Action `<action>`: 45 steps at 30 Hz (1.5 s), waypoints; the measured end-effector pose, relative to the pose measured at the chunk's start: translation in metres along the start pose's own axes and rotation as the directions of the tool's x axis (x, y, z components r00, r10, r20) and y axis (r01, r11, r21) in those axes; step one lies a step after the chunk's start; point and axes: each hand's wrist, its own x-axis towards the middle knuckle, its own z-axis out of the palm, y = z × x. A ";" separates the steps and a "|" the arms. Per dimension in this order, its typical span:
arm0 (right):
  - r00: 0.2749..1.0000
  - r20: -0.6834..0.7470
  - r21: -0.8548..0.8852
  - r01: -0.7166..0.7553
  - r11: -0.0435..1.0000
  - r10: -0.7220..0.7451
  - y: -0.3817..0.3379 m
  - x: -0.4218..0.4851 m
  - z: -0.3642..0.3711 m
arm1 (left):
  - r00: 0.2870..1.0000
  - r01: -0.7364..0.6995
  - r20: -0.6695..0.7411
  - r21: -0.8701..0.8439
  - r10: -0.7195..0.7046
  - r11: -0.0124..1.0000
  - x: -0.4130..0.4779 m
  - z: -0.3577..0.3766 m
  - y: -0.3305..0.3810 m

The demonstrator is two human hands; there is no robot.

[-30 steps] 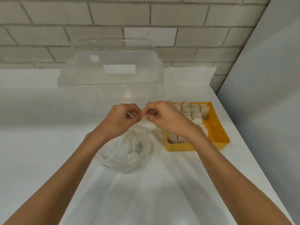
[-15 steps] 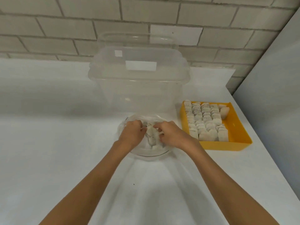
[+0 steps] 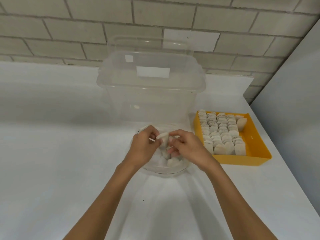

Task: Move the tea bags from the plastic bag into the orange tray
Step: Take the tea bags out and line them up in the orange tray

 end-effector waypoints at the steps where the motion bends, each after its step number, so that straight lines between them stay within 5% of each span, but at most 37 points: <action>1: 0.998 0.003 0.166 -0.059 0.984 0.059 -0.002 -0.003 0.002 | 0.999 -0.028 -0.021 -0.030 0.027 0.999 -0.004 -0.005 0.003; 5: 0.970 0.178 0.557 -0.239 0.796 0.167 -0.006 -0.009 0.004 | 0.986 -0.168 -0.007 -0.105 0.169 0.980 -0.018 -0.013 0.010; 10: 0.978 0.172 0.620 -0.201 0.759 0.118 -0.003 -0.009 0.002 | 0.973 -0.221 0.031 -0.143 0.228 0.965 -0.028 -0.015 0.007; 15: 0.994 0.091 0.652 -0.107 0.750 0.062 -0.002 -0.010 -0.005 | 0.993 -0.027 -0.118 -0.405 -0.023 0.914 -0.030 -0.018 0.011; 19: 0.999 0.048 0.682 -0.048 0.730 0.021 -0.002 -0.013 -0.007 | 0.978 0.207 0.099 -0.553 -0.183 0.807 -0.031 -0.013 0.014; 23: 1.000 -0.003 0.663 0.013 0.748 -0.015 -0.001 -0.016 -0.008 | 0.961 0.276 0.203 -0.616 -0.190 0.738 -0.033 -0.004 0.017; 35: 0.986 -0.142 0.530 0.152 0.835 -0.089 -0.003 -0.020 -0.023 | 0.956 0.292 0.217 -0.707 -0.196 0.644 -0.024 0.004 0.031; 45: 0.923 -0.260 0.149 0.327 0.933 -0.282 -0.034 -0.011 -0.058 | 0.961 0.278 0.226 -0.770 -0.161 0.574 -0.015 0.003 0.040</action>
